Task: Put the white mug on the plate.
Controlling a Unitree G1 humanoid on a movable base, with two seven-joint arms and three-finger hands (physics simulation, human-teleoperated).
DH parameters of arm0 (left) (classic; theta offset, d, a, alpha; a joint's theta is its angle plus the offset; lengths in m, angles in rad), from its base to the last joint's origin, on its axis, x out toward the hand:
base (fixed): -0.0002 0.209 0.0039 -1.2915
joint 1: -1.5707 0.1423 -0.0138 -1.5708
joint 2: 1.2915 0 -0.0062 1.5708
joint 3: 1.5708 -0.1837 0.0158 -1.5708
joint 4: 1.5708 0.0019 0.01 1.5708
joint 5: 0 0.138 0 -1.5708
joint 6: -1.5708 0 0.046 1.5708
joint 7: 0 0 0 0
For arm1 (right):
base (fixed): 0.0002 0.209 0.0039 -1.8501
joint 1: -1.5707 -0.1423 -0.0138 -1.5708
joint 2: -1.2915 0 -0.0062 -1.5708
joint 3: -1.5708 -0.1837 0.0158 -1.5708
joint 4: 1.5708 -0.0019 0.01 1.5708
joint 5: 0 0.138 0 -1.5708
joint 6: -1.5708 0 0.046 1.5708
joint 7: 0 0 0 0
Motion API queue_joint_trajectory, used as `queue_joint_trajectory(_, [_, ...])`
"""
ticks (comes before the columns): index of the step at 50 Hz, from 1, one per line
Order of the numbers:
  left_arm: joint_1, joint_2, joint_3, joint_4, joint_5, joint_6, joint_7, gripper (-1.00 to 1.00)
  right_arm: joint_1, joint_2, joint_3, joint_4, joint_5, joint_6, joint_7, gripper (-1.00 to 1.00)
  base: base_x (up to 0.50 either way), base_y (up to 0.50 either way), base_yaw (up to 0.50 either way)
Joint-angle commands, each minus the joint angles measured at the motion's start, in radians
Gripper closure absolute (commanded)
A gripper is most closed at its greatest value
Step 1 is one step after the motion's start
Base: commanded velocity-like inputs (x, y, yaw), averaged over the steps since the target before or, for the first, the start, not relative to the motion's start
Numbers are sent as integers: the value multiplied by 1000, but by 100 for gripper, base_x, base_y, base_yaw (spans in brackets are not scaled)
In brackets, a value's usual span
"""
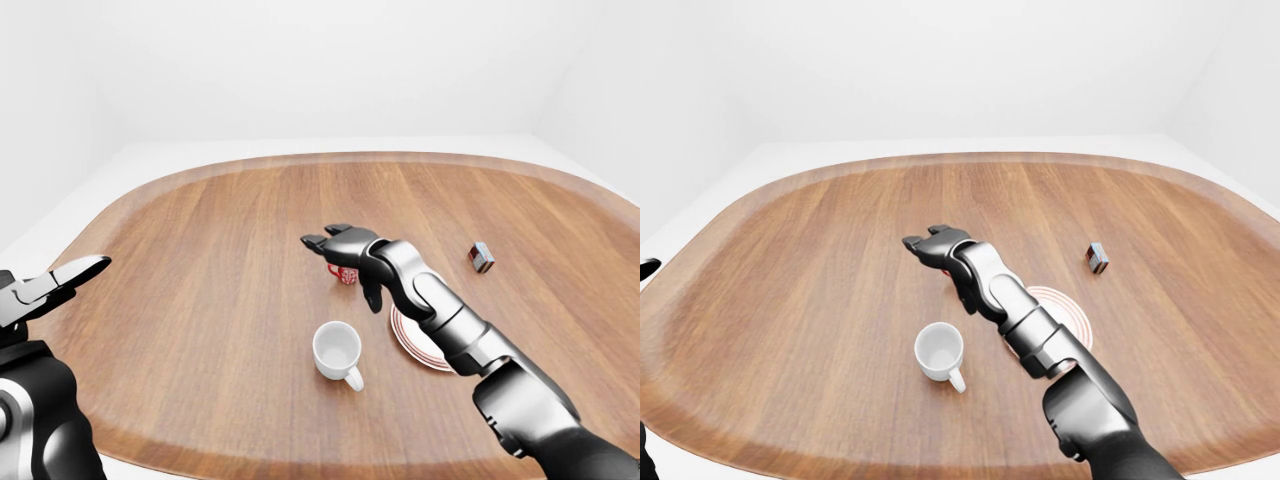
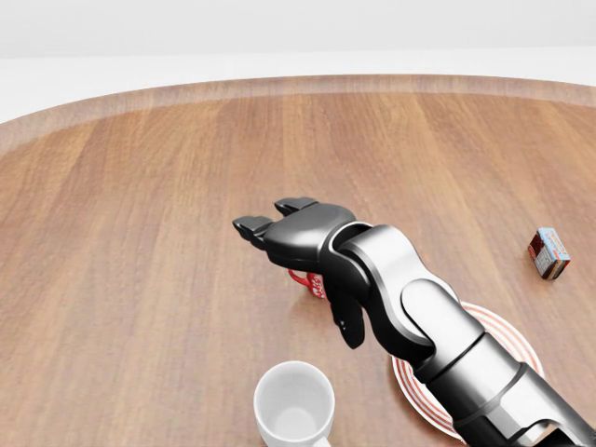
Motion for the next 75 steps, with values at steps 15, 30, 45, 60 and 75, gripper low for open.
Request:
queue_joint_trajectory(15, [3, -4, -5, 4, 6, 0, -3, -100, 140, 103, -72, 89, -134, 0, 0, -100, 0, 0, 0])
queue_joint_trajectory(30, [4, -9, -8, 6, 13, 0, -7, -100, 164, 101, 9, 31, -118, 0, 0, -100, 0, 0, 0])
queue_joint_trajectory(45, [5, -11, -13, 14, 17, 0, -10, -100, 147, 143, 47, 49, -134, 0, 0, -100, 0, 0, 0])
queue_joint_trajectory(60, [1, -9, -17, 21, 17, 0, -7, -100, 148, 140, 76, 51, -126, 0, 0, -100, 0, 0, 0])
queue_joint_trajectory(75, [4, -12, -17, 17, 18, 0, -8, -100, 231, 208, 13, 77, -234, 0, 0, -100, 0, 0, 0])
